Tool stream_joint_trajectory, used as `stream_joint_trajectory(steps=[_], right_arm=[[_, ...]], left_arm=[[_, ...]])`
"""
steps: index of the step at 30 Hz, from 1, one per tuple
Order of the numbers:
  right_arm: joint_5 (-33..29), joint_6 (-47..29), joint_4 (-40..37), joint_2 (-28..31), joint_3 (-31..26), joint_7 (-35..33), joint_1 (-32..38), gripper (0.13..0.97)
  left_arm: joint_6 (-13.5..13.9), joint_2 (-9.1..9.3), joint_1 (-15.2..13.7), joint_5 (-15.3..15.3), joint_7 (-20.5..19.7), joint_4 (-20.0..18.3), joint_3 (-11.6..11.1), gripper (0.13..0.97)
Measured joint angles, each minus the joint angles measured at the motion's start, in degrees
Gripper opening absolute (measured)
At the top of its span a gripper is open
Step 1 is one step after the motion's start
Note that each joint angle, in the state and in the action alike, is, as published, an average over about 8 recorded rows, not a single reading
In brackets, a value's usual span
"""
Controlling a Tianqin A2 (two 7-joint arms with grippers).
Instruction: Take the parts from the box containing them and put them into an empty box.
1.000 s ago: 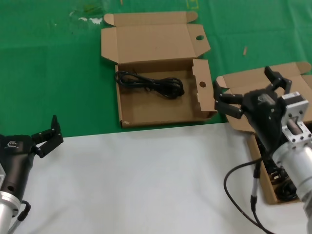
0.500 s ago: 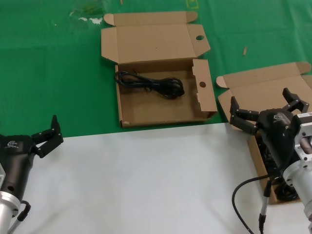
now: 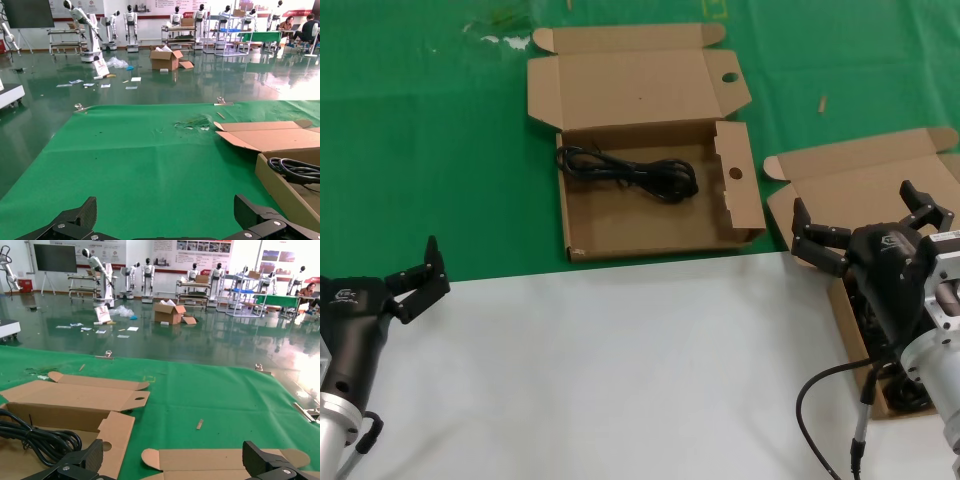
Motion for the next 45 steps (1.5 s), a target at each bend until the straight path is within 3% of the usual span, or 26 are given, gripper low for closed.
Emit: stream_joint_trajectory(steps=[45], right_arm=[[0.0, 0.0, 0.0, 0.0, 0.0, 0.0, 0.0, 0.966]], left_arm=[[0.0, 0.00, 0.0, 0.0, 0.0, 0.0, 0.0, 0.966]])
